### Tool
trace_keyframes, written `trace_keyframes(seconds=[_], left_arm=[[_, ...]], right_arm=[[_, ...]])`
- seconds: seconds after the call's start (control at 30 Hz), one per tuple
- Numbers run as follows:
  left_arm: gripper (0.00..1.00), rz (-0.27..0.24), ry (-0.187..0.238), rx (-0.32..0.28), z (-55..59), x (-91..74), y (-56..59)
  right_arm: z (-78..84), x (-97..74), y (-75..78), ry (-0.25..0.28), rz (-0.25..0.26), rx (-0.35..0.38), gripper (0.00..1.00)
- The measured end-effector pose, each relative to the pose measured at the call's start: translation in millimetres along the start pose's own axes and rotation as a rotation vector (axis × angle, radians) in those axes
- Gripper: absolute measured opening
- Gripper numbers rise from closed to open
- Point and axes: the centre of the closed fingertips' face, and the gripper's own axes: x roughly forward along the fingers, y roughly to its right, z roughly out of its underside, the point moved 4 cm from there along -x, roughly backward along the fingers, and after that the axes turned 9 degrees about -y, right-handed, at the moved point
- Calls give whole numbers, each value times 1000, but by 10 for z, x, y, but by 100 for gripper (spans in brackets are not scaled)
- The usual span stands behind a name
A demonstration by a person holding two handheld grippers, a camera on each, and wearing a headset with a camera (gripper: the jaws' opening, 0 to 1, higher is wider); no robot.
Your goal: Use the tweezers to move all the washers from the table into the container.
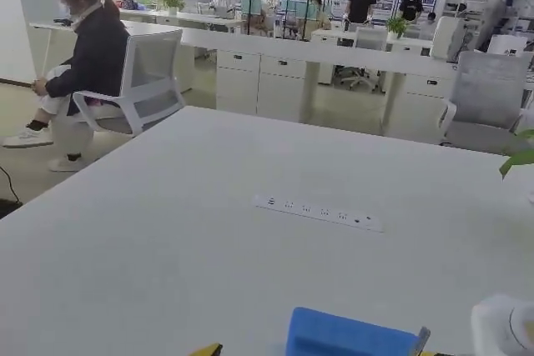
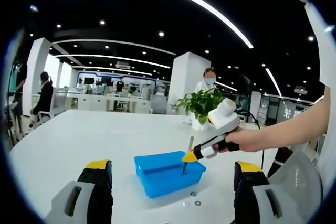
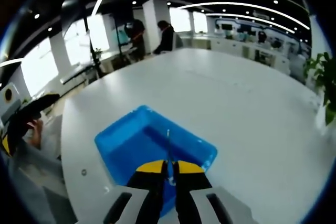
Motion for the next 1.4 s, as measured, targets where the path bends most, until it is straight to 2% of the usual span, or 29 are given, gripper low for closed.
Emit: trace_keyframes(seconds=[0.07, 0.2, 0.4, 0.63, 0.8, 0.87, 1.0, 1.13, 1.33, 1.4], left_arm=[[99, 1, -5, 3, 8, 3, 4], [99, 2, -15, 11, 22, 4, 13], [99, 2, -19, 11, 28, 1, 16], [96, 4, -31, 14, 43, 5, 21], [96, 11, -24, 14, 28, 5, 36], [96, 10, -30, 12, 37, 7, 32], [96, 12, -37, 15, 44, 12, 40], [96, 16, -41, 12, 52, 16, 44], [96, 15, -45, 10, 59, 18, 40], [97, 30, -49, 6, 65, 24, 59]], right_arm=[[-28, -51, -22, 17, 14, -5, 4], [-113, -196, -120, 77, -5, 14, 4], [-154, -397, -334, 118, -41, 21, 4], [-135, -535, -571, 144, -90, 31, 4], [-24, -535, -741, 127, -135, 33, 4], [61, -488, -786, 103, -152, 43, 4], [269, -347, -823, 44, -184, 97, 4], [377, -250, -860, 14, -214, 125, 4], [459, -199, -874, -18, -229, 153, 4], [467, -197, -875, -22, -228, 155, 4]])
